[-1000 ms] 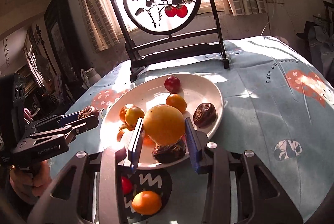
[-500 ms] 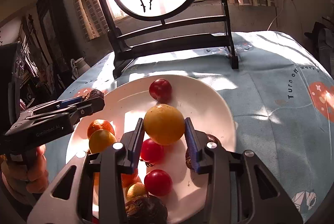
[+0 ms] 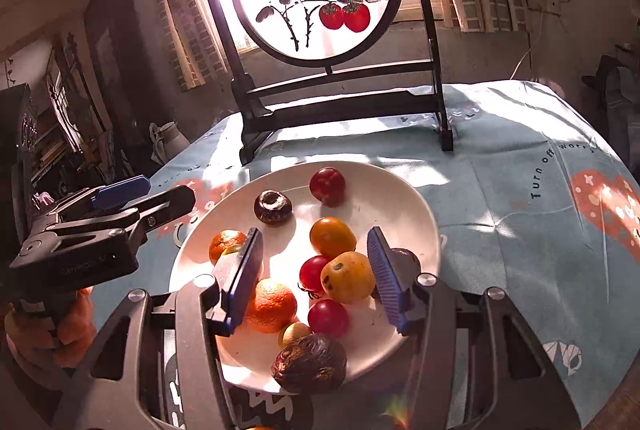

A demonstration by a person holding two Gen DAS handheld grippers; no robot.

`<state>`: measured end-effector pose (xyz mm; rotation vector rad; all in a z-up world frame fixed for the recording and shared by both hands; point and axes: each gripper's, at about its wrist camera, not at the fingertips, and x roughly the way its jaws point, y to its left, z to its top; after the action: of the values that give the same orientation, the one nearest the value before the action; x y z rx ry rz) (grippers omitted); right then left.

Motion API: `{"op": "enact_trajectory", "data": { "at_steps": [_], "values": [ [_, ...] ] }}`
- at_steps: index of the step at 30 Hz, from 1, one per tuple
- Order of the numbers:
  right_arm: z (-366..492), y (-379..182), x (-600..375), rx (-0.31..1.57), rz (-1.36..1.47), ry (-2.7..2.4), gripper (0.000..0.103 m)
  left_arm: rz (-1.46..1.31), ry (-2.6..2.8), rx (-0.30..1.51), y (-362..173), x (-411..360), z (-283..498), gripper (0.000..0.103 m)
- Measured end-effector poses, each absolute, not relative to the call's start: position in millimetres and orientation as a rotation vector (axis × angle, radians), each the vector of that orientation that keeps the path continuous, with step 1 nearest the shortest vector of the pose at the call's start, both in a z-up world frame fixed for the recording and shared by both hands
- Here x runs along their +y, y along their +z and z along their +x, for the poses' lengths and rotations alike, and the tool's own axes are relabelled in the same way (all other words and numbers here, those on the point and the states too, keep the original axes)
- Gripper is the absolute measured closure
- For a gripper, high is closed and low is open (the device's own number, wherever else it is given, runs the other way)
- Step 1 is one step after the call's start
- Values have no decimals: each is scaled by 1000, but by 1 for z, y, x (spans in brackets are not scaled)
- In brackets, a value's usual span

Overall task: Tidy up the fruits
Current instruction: 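Lower both held fruits onto the white plate and open both grippers, then grasp an orange with the right gripper while the left gripper grasps a red tomato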

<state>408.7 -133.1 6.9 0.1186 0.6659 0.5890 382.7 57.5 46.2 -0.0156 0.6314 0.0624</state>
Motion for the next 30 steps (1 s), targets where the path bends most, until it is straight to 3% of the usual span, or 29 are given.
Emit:
{"op": "enact_trajectory", "data": {
  "at_steps": [7,17,30],
  "values": [
    [357,13,-150,640,121,592,41,-14,60,597,52,46,322,4],
    [310,-16,-161,711,101,608,38,65,156,665,2,48,272,3],
    [296,-45,-118,822,-170,640,38,-9,162,694,5,60,265,3]
  ]
}}
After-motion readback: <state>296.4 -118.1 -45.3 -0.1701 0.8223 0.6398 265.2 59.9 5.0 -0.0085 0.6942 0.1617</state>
